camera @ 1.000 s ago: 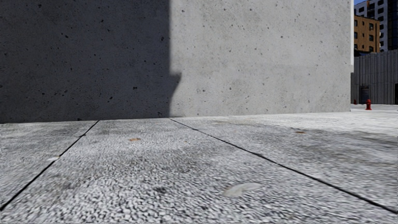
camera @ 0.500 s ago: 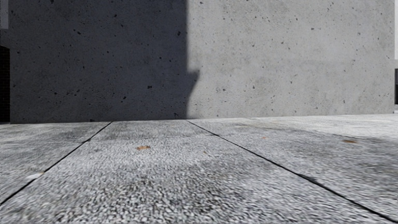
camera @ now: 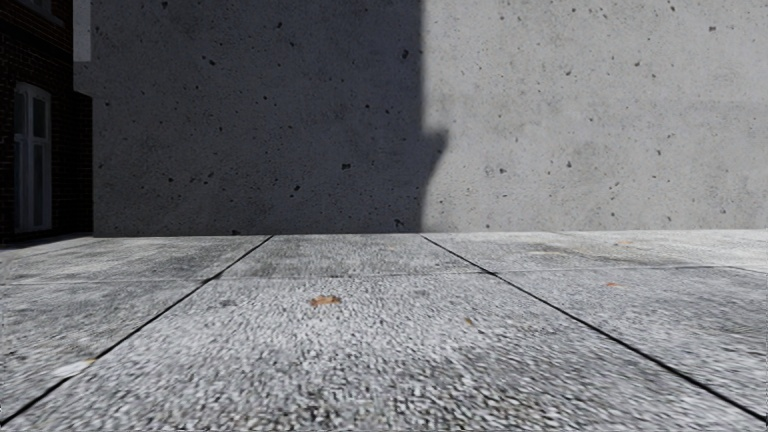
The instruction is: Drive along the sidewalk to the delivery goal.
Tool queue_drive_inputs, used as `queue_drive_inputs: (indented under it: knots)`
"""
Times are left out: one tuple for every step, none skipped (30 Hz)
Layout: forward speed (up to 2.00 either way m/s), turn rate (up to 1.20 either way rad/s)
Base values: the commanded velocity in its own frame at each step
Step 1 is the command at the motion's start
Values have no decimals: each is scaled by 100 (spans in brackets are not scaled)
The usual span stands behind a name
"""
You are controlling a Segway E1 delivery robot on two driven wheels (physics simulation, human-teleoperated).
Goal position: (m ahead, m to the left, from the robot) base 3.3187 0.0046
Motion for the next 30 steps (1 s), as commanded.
queue_drive_inputs:
  knots:
    - [112,51]
    - [112,51]
    - [112,51]
    - [112,51]
    - [112,51]
    - [112,51]
    - [112,51]
    - [112,46]
    - [112,34]
    - [112,22]
    - [112,22]
    - [112,13]
    - [112,10]
    - [112,9]
    - [112,9]
    - [112,8]
    - [112,8]
    - [112,7]
    - [112,7]
    - [112,13]
    - [112,17]
    - [112,22]
    - [112,22]
    - [112,24]
    - [112,24]
    - [112,25]
    - [112,25]
    - [112,25]
    - [116,25]
    - [135,25]
